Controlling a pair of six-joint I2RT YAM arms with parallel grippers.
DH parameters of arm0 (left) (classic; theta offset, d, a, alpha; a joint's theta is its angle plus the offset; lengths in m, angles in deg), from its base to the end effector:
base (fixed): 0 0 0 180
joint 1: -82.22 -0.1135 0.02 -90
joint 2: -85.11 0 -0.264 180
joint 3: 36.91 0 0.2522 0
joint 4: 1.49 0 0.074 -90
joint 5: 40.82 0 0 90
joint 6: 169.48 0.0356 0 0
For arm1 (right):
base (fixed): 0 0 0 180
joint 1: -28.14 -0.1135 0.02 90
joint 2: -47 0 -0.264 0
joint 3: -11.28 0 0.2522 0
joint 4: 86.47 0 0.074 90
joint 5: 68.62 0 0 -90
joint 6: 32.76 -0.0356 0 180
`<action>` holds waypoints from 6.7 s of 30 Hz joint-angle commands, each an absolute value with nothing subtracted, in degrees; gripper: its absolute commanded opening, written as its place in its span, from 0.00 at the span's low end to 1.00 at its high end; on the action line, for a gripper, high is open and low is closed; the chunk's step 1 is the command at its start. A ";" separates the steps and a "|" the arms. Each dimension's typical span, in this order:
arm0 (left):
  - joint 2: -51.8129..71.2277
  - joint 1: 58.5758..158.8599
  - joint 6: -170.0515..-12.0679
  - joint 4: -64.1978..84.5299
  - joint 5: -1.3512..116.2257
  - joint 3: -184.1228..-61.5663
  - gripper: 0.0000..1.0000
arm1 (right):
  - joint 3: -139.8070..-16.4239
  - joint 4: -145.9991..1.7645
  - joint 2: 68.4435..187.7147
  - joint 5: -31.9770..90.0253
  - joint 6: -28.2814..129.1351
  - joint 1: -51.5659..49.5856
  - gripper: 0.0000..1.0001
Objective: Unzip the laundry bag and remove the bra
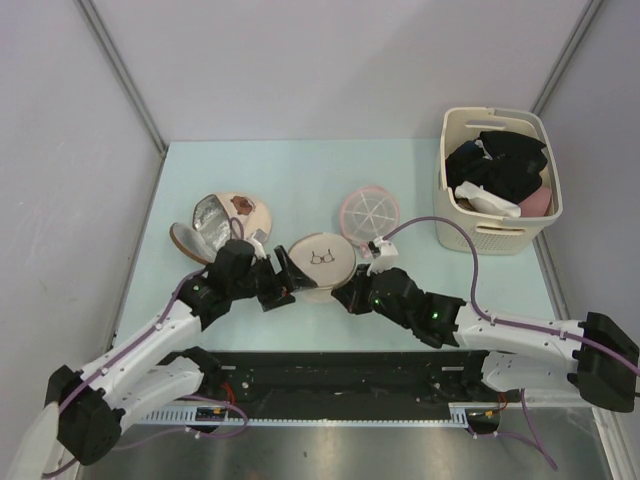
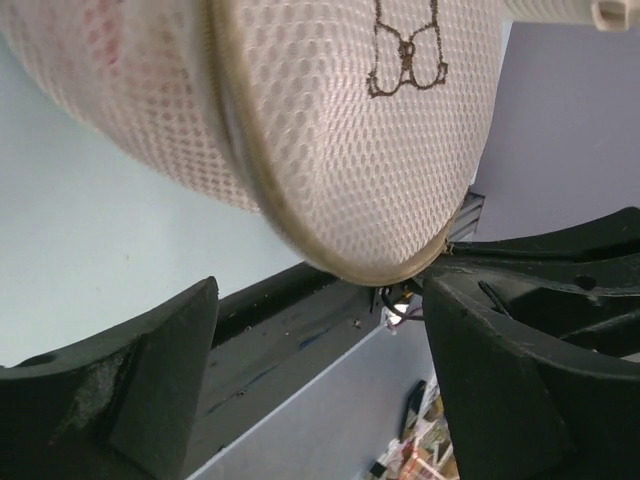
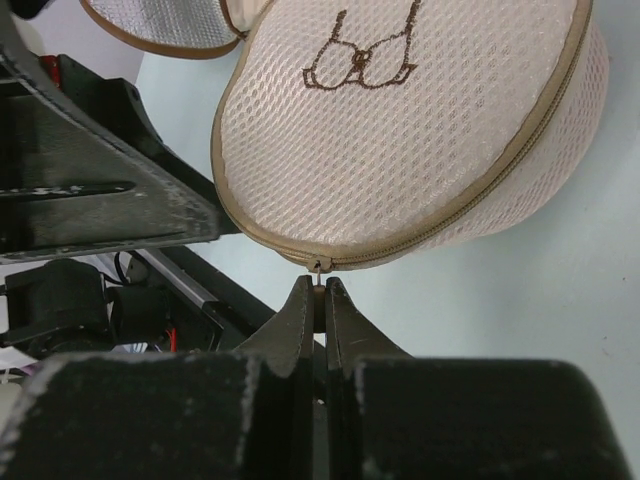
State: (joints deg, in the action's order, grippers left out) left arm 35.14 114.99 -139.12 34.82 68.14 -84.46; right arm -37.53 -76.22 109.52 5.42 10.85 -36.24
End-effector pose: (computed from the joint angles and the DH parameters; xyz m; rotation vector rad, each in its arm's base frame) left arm 0.1503 -0.1105 0.2376 -0.3863 2.4798 -1.1557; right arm 0.1135 0.2141 0.2440 -0.1392 2.1024 0.9552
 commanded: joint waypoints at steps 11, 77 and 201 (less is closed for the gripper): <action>26.93 117.82 -137.67 28.87 63.32 -92.68 0.00 | -39.75 -71.50 107.74 7.75 14.78 -35.68 0.00; 25.08 106.74 -117.35 43.30 72.38 -105.52 1.00 | -58.90 -61.38 120.99 -0.78 31.40 -36.02 0.95; 15.06 109.64 -111.12 39.25 70.71 -99.72 0.00 | -57.50 -65.77 115.90 15.67 24.37 -23.37 0.00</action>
State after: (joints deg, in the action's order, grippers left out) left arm 14.70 109.31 -112.84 38.79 70.72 -97.00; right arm -56.19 -67.92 112.67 15.38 24.07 -23.76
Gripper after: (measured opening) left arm 0.011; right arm 0.011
